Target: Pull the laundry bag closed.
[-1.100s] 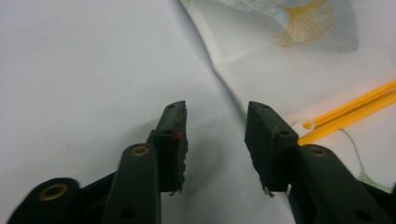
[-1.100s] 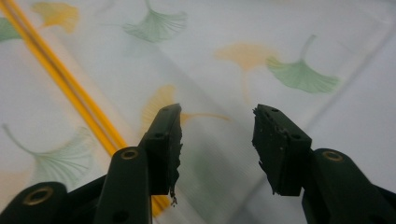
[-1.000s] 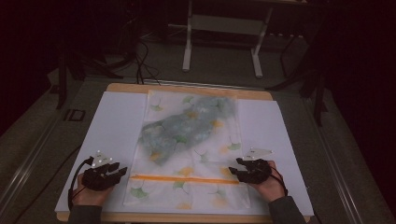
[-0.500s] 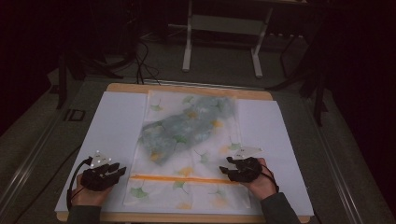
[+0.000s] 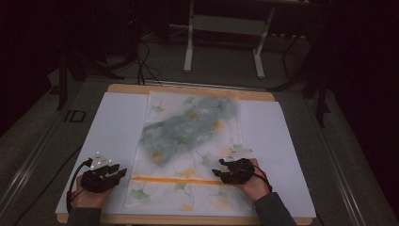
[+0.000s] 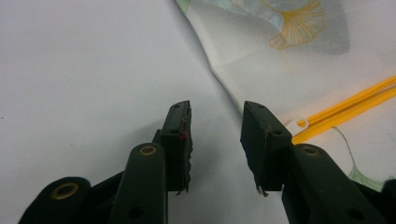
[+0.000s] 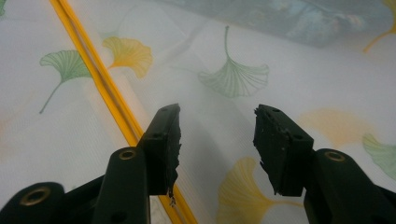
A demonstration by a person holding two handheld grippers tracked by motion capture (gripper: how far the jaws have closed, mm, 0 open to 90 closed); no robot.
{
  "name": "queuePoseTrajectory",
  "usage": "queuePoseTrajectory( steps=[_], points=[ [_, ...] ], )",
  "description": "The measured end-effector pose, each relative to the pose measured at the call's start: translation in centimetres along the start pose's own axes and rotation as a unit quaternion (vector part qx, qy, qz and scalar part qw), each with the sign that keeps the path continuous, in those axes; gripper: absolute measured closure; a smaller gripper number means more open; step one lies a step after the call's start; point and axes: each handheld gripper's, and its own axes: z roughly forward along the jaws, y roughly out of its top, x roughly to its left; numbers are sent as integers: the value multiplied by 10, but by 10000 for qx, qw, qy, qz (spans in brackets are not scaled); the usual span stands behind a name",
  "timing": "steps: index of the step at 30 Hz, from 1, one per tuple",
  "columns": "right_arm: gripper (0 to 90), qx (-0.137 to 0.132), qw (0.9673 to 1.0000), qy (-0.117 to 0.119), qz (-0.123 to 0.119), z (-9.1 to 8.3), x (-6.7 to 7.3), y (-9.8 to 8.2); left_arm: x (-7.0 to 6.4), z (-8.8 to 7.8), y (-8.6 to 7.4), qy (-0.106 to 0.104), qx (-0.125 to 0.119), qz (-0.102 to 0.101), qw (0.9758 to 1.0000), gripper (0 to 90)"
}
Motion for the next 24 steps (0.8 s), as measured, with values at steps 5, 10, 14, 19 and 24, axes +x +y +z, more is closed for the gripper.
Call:
queuePoseTrajectory(
  steps=[5, 10, 14, 19, 24],
  points=[
    [492, -26, 10000, 64, -30, 6, 5, 4, 0, 0, 0, 18, 13, 2, 10000, 622],
    [492, -50, 9999, 112, -57, 10, 8, 7, 1, -1, 0, 27, 24, -10, 10000, 616],
    [498, -24, 9999, 143, -72, 12, 11, 9, 1, -1, 1, 13, 41, -17, 10000, 614],
    [502, -41, 9996, 208, -165, 16, 16, 14, 1, -1, 1, 52, 50, 6, 10000, 599],
    [502, -7, 9993, 289, -246, 20, 21, 19, 1, -1, 1, 73, 40, 13, 10000, 589]
  ],
)
